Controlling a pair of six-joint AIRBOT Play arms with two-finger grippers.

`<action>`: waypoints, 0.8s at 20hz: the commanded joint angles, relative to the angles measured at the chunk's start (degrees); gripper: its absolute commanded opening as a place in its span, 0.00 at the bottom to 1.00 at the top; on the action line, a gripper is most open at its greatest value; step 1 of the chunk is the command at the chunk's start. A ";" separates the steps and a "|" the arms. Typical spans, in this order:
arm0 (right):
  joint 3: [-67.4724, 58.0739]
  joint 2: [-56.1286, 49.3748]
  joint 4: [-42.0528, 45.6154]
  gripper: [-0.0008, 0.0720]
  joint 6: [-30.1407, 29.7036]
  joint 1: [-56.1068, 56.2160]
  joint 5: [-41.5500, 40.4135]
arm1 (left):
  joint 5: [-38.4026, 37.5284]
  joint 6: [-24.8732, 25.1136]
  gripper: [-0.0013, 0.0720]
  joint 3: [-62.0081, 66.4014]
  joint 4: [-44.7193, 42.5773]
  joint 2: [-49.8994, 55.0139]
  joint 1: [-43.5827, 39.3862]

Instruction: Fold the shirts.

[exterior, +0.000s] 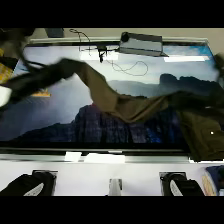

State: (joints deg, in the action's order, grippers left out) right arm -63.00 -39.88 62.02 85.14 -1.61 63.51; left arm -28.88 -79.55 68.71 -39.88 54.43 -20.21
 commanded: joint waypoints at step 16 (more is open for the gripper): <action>-20.50 10.54 19.78 0.05 10.93 -0.02 -8.87 | 12.96 8.26 0.06 7.76 -1.11 -26.05 7.45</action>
State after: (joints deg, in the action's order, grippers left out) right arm -82.76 -28.71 79.64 95.42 -1.61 56.99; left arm -16.64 -76.44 75.88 -40.03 29.71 -12.88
